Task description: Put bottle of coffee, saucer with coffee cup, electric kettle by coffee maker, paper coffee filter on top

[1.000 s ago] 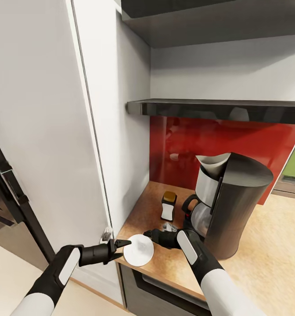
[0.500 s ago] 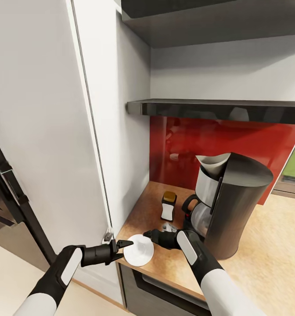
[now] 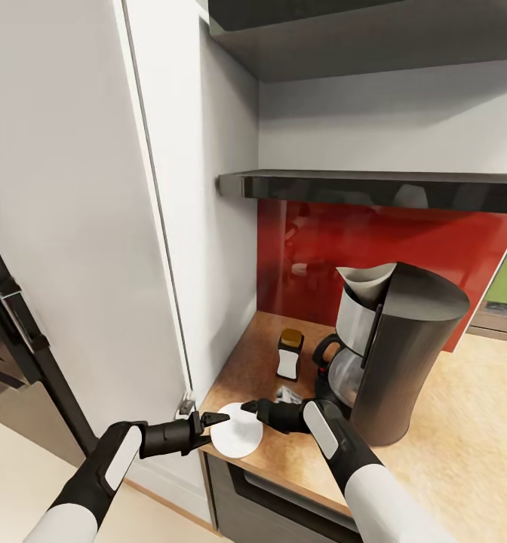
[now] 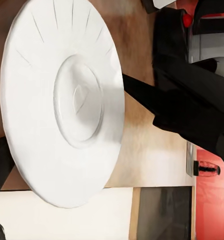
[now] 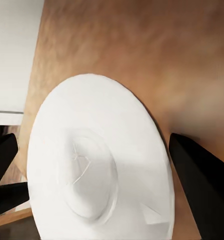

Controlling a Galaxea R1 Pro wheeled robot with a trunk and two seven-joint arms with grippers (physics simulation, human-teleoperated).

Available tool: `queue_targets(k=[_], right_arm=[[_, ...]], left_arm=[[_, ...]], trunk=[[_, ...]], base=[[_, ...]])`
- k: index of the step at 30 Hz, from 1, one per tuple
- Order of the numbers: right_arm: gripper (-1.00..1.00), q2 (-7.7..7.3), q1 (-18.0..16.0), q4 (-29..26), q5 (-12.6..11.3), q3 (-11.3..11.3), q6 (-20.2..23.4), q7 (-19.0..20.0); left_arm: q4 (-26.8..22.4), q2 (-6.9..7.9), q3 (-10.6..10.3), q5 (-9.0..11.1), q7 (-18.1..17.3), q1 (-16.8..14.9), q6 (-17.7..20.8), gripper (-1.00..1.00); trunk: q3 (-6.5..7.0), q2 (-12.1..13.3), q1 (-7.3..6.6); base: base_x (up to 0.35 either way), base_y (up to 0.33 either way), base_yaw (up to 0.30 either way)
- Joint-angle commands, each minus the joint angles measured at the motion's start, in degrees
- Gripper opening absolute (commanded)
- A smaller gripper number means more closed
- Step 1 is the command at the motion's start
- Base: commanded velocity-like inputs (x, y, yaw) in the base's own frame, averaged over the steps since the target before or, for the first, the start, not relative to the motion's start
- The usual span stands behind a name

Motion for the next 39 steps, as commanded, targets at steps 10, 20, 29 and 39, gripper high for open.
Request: queue_targets(k=[10,20,29,39], right_arm=[[1.0,0.0,-0.03,0.0,0.53,0.02,0.21,0.33],[1.0,0.0,-0.03,0.0,0.53,0.02,0.21,0.33],[1.0,0.0,-0.03,0.0,0.53,0.02,0.21,0.33],[1.0,0.0,-0.03,0.0,0.53,0.02,0.21,0.33]], left_arm=[[0.02,-1.0,0.07,-0.79,-0.18,-0.04,0.11,1.0],[0.02,-1.5,0.07,-0.94,-0.18,-0.04,0.34,1.0],[0.02,-1.44,0.07,-1.01,-0.18,-0.04,0.42,-1.0],[-0.06,-1.35,0.07,-0.73,-0.18,-0.04,0.41,-1.0]], trunk=[[-0.15,-0.11,0.04],[-0.15,-0.11,0.04],[-0.15,-0.11,0.04],[-0.15,-0.11,0.04]], base=[[0.0,0.0,0.0],[0.0,0.0,0.0],[0.0,0.0,0.0],[0.0,0.0,0.0]])
